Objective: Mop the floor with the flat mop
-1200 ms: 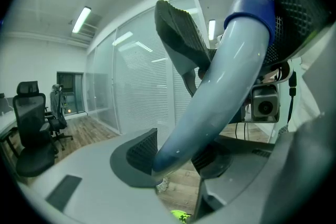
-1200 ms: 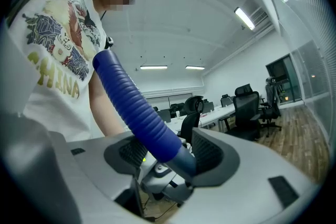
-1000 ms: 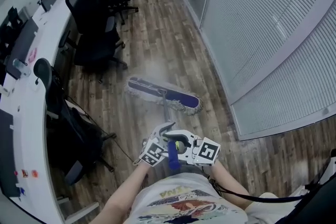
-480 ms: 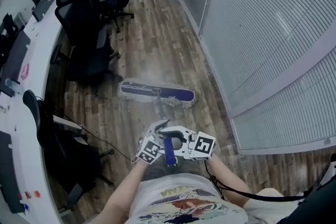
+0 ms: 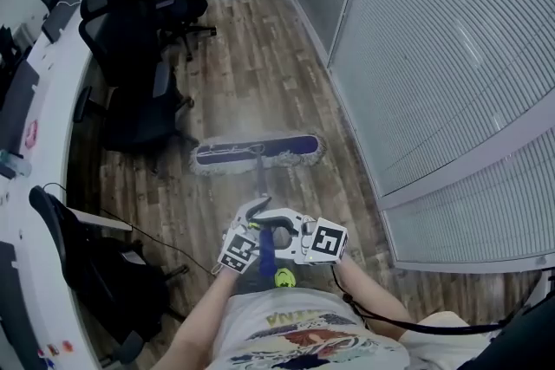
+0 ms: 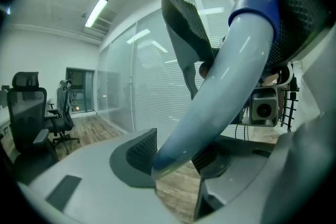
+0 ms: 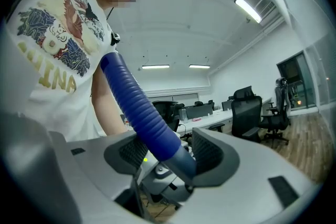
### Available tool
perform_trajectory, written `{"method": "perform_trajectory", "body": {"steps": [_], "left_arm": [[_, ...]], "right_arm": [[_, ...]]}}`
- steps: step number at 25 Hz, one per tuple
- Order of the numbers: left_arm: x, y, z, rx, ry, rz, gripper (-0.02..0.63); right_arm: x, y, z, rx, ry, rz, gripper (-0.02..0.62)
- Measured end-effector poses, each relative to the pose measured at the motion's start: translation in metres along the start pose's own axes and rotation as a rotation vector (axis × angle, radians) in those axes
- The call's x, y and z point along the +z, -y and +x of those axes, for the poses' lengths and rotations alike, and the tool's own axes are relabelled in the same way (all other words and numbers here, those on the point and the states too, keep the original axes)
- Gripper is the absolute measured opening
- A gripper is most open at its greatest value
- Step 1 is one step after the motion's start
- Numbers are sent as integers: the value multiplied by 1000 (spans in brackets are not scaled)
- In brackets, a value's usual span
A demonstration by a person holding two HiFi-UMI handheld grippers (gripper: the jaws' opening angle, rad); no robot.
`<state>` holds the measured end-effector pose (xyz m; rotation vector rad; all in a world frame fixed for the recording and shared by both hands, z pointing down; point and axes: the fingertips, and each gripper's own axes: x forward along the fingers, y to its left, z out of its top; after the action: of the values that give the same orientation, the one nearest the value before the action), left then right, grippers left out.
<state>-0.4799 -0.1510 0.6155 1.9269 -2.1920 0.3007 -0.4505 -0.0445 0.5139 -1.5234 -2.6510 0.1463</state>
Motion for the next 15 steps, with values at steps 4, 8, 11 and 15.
{"method": "perform_trajectory", "body": {"steps": [4,8,11,15], "left_arm": [[7,-65,18,-1,16,-28,150],[19,-145,37,19,41,-52,152],[22,-197,50,17,38,-50,150],[32,-256,69,7,44,-54,152]], "right_arm": [[12,63,25,-17,1,5,244],[26,137,58,-36,3,24,244],[33,186,80,-45,0,27,246],[47,246,100,-70,12,18,247]]}}
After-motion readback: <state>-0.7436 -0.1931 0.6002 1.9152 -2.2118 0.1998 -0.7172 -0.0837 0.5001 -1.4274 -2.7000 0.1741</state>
